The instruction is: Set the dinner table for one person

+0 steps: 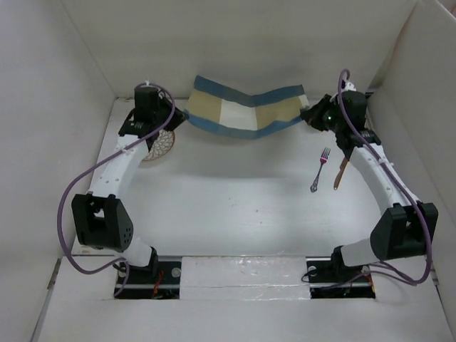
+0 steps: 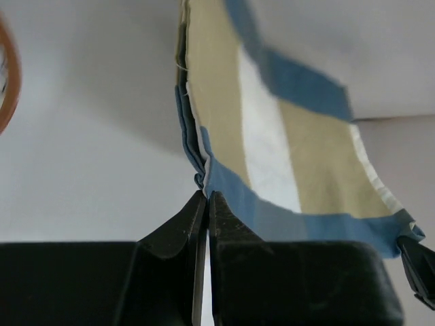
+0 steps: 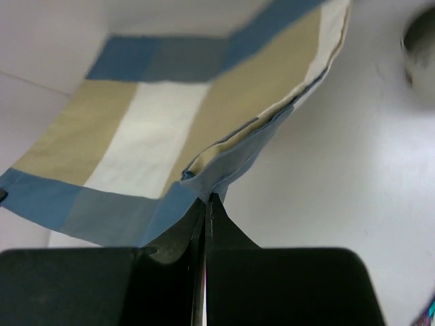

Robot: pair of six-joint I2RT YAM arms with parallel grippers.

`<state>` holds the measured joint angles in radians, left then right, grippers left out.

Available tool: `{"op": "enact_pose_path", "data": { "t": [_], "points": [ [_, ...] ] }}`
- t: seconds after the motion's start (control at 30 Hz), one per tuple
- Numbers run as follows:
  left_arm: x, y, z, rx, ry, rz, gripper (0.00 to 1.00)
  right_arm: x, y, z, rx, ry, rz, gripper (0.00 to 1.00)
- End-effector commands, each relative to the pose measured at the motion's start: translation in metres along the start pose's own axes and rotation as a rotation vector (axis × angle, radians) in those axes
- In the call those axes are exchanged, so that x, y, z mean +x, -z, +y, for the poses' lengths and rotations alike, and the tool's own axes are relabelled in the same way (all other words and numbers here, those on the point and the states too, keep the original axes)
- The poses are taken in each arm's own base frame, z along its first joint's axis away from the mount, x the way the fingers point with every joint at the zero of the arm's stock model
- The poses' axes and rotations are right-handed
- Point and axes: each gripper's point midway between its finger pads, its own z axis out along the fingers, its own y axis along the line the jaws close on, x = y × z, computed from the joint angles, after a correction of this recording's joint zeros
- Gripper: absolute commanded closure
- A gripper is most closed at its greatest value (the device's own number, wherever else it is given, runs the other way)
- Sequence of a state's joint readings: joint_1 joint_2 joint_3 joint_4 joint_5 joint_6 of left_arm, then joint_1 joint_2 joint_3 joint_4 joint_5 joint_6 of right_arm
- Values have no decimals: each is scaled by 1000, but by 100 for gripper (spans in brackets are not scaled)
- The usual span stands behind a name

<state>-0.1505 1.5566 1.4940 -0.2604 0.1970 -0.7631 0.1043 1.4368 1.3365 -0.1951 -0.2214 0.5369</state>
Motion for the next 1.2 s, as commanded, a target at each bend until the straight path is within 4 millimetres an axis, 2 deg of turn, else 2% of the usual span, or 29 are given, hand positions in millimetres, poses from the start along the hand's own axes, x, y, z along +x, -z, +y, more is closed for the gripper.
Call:
{"op": "enact_pose_path", "data": {
  "t": [0.0,0.03,0.07,0.17,0.2,0.3,0.33,0.37,0.4,0.43,0.47,0.5,0.53,0.57,0.67,0.73,0.77,0.8,0.83,0.87,0.9,0.93,0.97,1.0,1.03,1.07,1.1,1.13,1.17],
  "points": [
    [21,3,13,51,33,-25,100,24,3,-10,-23,-44,-6,100],
    [34,5,12,55,23,-13,100,33,5,-17,-9,-59,-3,100],
    [61,-1,29,9,17,30,100,50,10,-27,7,-88,4,100],
    [93,4,42,2,18,75,100,72,21,-40,50,-118,14,100],
    [114,4,60,-31,27,114,100,83,28,-45,55,-129,19,100],
    [123,20,74,-50,37,101,100,102,41,-50,63,-128,33,97],
    [133,26,91,-97,48,111,100,104,44,-50,63,-137,33,92],
    [135,31,93,-93,48,107,100,111,48,-54,76,-142,51,79],
    [132,44,89,-72,46,91,81,116,53,-55,85,-145,63,39],
    [141,52,99,-98,38,112,68,111,61,-54,92,-142,44,24],
    [140,59,102,-104,21,103,46,118,68,-60,127,-147,63,13],
    [133,72,96,-87,18,71,16,114,74,-58,129,-144,47,4],
    [133,79,96,-85,5,70,0,102,87,-51,115,-136,-2,0],
    [130,92,94,-78,-20,52,0,101,94,-54,138,-136,-12,0],
    [123,114,83,-45,-32,37,0,77,114,-41,132,-127,-74,0],
    [114,119,67,24,-36,-5,0,77,111,-37,126,-125,-64,0],
    [110,115,60,52,-38,-17,0,87,93,-42,152,-116,-5,0],
    [105,109,41,127,-45,-13,0,92,81,-49,176,-101,30,0],
    [115,82,44,103,-39,62,0,101,67,-49,181,-87,82,0],
    [118,67,40,114,-56,104,0,113,53,-50,194,-65,144,0],
    [108,55,20,157,-60,113,0,123,24,-59,243,-52,220,0],
    [111,39,20,149,-66,151,0,135,15,-69,297,-40,281,0],
    [125,6,39,75,-50,216,0,141,3,-75,328,-34,306,0],
    [128,-8,44,46,-34,241,0,153,-17,-86,356,-27,353,0],
    [127,-19,33,63,-37,257,0,154,-28,-91,376,-25,360,0],
    [135,-30,37,40,-36,287,0,162,-29,-103,433,-20,392,0],
    [159,-51,45,5,-31,349,0,167,-36,-101,444,-14,398,0],
    [160,-59,35,-1,-43,358,0,172,-41,-108,473,-20,404,0],
    [165,-68,38,-48,-71,355,0,177,-43,-109,486,-17,407,0]
  ]
}}
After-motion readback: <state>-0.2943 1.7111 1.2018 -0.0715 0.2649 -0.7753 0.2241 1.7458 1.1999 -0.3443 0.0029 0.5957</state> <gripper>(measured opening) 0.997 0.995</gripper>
